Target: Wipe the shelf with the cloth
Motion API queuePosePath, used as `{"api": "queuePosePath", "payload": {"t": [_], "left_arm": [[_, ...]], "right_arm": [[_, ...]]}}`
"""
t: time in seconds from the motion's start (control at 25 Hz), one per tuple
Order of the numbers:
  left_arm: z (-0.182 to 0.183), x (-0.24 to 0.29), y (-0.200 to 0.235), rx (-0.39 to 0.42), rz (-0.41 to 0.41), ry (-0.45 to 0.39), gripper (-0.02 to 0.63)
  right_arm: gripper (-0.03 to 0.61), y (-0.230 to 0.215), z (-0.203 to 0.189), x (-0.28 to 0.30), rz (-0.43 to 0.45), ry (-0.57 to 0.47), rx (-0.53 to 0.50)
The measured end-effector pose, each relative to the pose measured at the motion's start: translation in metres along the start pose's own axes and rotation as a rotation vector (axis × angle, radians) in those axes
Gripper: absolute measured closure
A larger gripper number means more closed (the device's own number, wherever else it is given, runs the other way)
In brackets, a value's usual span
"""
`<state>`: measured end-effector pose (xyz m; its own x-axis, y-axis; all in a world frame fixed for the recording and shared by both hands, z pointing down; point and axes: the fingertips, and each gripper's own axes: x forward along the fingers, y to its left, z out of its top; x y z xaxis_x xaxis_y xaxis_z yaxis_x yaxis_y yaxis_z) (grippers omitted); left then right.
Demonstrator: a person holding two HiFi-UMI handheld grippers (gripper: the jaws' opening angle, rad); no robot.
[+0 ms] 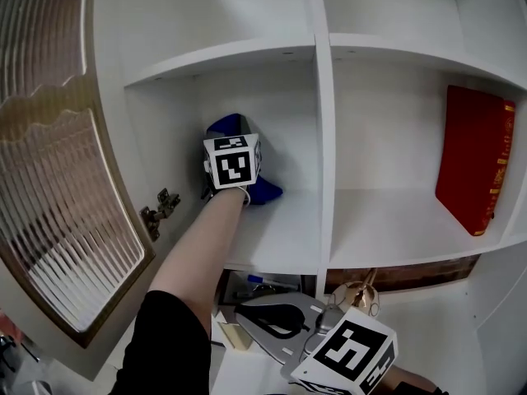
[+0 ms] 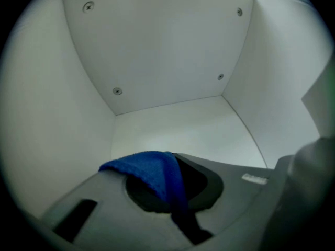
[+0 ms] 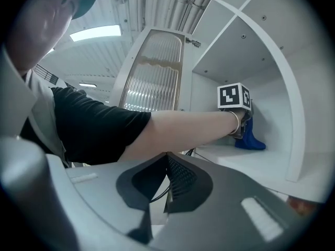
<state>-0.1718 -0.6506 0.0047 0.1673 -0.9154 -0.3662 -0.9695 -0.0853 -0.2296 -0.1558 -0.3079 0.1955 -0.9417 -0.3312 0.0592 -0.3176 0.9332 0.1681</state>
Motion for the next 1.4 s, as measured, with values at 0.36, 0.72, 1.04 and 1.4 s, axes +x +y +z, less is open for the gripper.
{"api": "queuePosePath", "payload": {"t": [0.36, 0.72, 1.04, 1.4], "left_arm": [[0.018, -0.005, -0.09, -0.01, -0.257, -0.046, 0.615], [0.025, -0.008, -0.135, -0.115, -0.465, -0.063, 0.614], [0.006, -0.012, -0.039, -0.032, -0.124, -0.01, 0.614], [-0.034, -0.016, 0.016, -0.054, 0.035, 0.156, 0.615]], "right_arm": [[0.575, 0.004, -0.003, -0.003, -0.005, 0.005, 0.002], [0.575, 0.005, 0.0, -0.01, -0.017, -0.012, -0.001], [0.575, 0.014, -0.003, -0.003, 0.019, 0.005, 0.005], [0.575, 0.023, -0.006, 0.006, 0.037, 0.014, 0.01]]}}
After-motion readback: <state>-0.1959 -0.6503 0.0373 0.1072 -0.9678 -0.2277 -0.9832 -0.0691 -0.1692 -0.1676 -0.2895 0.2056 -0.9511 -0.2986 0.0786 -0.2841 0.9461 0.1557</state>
